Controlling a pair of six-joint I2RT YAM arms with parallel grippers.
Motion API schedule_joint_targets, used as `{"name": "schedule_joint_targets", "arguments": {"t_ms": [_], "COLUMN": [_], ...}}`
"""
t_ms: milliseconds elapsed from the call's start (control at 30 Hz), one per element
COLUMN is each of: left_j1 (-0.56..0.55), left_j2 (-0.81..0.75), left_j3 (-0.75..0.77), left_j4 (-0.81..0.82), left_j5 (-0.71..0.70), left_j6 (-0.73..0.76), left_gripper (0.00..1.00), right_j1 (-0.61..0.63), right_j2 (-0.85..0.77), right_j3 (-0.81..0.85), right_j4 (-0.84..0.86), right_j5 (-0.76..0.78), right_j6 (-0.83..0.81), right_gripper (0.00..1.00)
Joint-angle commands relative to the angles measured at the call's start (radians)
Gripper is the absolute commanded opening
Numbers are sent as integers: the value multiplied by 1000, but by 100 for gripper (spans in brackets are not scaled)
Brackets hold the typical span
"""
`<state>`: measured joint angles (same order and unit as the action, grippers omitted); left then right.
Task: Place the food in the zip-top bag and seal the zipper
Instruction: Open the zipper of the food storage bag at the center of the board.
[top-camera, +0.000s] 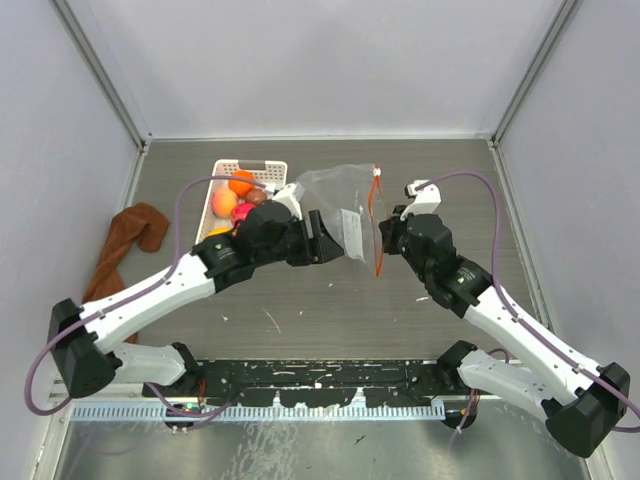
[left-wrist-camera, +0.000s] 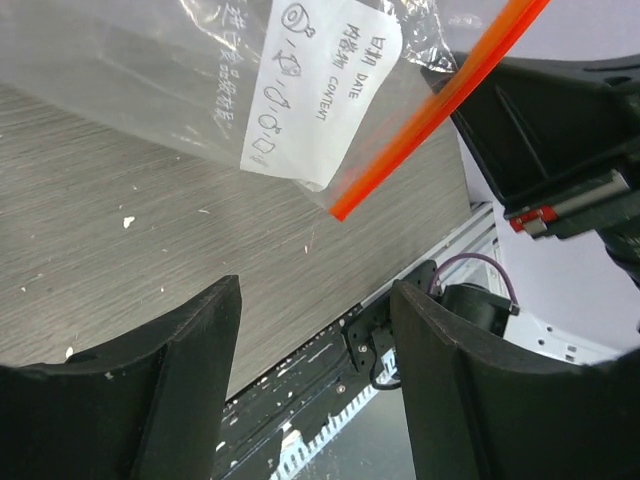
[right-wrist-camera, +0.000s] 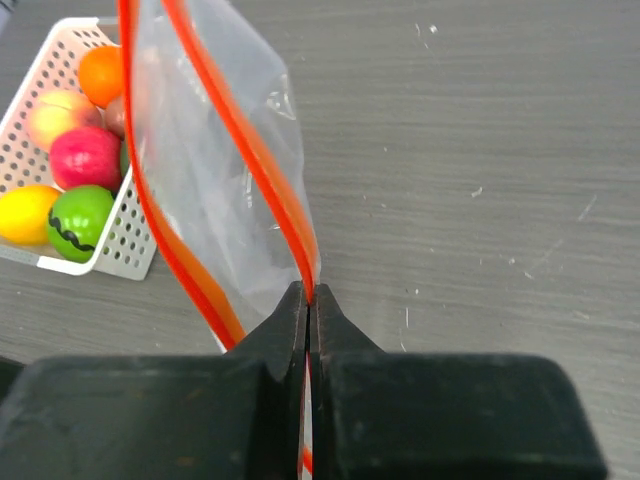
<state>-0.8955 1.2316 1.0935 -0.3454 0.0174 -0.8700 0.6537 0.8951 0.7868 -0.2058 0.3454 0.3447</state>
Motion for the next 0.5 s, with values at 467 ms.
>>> {"name": "schedule_joint_targets", "arguments": {"t_ms": [467], "left_j1": [-25], "left_j2": [262], "left_j3": [162], "left_j4": [195], "left_j5": [-7], "left_j6": [0], "left_gripper": [71], "right_j1": [6], "right_j2": [60], "right_j3": [80], "right_j4": [-93], "right_j5": [-119], "right_j6": [192], "right_gripper": [1]}}
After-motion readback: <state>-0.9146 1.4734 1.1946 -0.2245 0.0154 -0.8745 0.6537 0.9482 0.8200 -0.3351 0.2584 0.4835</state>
